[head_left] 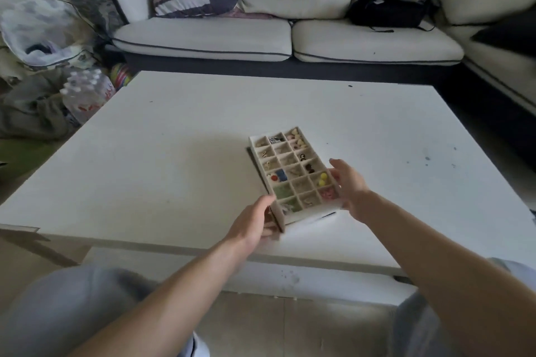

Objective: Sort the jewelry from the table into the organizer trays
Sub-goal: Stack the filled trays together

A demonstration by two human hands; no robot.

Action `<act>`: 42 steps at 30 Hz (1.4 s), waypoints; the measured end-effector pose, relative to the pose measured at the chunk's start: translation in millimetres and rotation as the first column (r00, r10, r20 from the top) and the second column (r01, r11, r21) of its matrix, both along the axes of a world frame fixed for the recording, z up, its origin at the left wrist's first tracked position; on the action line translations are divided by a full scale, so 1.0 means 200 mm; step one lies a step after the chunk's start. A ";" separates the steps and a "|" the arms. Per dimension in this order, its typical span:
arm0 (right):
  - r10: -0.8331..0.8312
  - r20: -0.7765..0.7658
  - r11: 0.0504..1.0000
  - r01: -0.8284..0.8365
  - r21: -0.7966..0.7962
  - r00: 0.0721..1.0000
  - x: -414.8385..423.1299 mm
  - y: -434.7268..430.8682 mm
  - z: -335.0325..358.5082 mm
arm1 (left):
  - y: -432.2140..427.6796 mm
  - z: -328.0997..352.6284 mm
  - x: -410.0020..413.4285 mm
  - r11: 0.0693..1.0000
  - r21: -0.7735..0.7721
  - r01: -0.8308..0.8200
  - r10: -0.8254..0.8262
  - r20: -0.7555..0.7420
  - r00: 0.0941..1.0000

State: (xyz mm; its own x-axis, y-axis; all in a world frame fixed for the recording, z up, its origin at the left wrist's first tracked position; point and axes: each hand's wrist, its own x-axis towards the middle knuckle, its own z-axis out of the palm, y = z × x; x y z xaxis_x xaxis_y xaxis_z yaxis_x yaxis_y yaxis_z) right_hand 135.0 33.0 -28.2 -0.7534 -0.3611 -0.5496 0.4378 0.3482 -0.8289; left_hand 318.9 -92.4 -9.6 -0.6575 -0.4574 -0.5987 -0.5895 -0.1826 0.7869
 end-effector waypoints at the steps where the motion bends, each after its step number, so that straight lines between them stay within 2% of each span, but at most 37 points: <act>1: -0.058 -0.013 0.996 0.059 0.061 0.998 -0.03 0.04 0.00 | 0.06 -0.01 -0.04 0.999 0.037 0.038 -0.038 -0.007 0.999; 3: -0.166 -0.043 0.978 0.170 0.123 0.985 -0.09 0.11 -0.01 | 0.16 -0.04 -0.12 0.989 0.077 0.128 -0.125 -0.046 0.991; 6: -0.265 -0.075 0.953 0.273 0.134 0.961 -0.15 0.22 0.00 | 0.29 -0.08 -0.26 0.954 0.118 0.275 -0.266 -0.087 0.960; 8: -0.281 -0.094 0.943 0.293 0.157 0.955 -0.17 0.27 0.00 | 0.36 -0.06 -0.36 0.923 0.123 0.365 -0.355 -0.100 0.930; 10: -0.232 -0.115 0.956 0.248 0.157 0.966 -0.18 0.30 -0.01 | 0.36 -0.06 -0.43 0.930 0.034 0.365 -0.360 -0.104 0.927; 11: -0.198 -0.130 0.966 0.216 0.145 0.972 -0.18 0.30 -0.01 | 0.33 -0.06 -0.46 0.948 -0.067 0.310 -0.316 -0.114 0.942; 13: -0.137 -0.179 0.978 0.162 0.132 0.974 -0.19 0.30 -0.01 | 0.23 -0.03 -0.51 0.966 -0.258 0.037 -0.075 -0.141 0.987; 15: -0.083 -0.280 0.977 0.133 0.165 0.957 -0.19 0.28 -0.01 | 0.05 0.00 -0.56 0.863 -0.417 -0.287 0.236 -0.171 0.957; 17: -0.034 -0.380 0.969 0.124 0.215 0.924 -0.21 0.27 -0.03 | -0.15 -0.01 -0.61 0.781 -0.442 -0.442 0.406 -0.178 0.896; 18: -0.007 -0.413 0.961 0.120 0.249 0.911 -0.21 0.26 -0.04 | -0.22 -0.03 -0.63 0.796 -0.393 -0.460 0.436 -0.155 0.887; 20: 0.042 -0.467 0.943 0.119 0.311 0.884 -0.22 0.25 -0.06 | -0.27 -0.08 -0.67 0.887 -0.211 -0.411 0.397 -0.106 0.912; 22: 0.054 -0.504 0.932 0.137 0.336 0.862 -0.24 0.24 -0.08 | -0.22 -0.10 -0.66 0.941 -0.114 -0.320 0.310 -0.094 0.946; 25: 0.028 -0.523 0.926 0.174 0.335 0.852 -0.28 0.24 -0.09 | -0.14 -0.08 -0.65 0.943 -0.174 -0.285 0.263 -0.137 0.955; 33: 0.026 -0.559 0.924 0.194 0.330 0.829 -0.29 0.26 -0.08 | -0.09 -0.03 -0.57 0.929 -0.322 -0.185 0.157 -0.109 0.981; 42: 0.079 -0.573 0.919 0.164 0.359 0.816 -0.30 0.26 -0.06 | -0.09 -0.08 -0.53 0.929 -0.340 -0.142 0.110 -0.113 0.987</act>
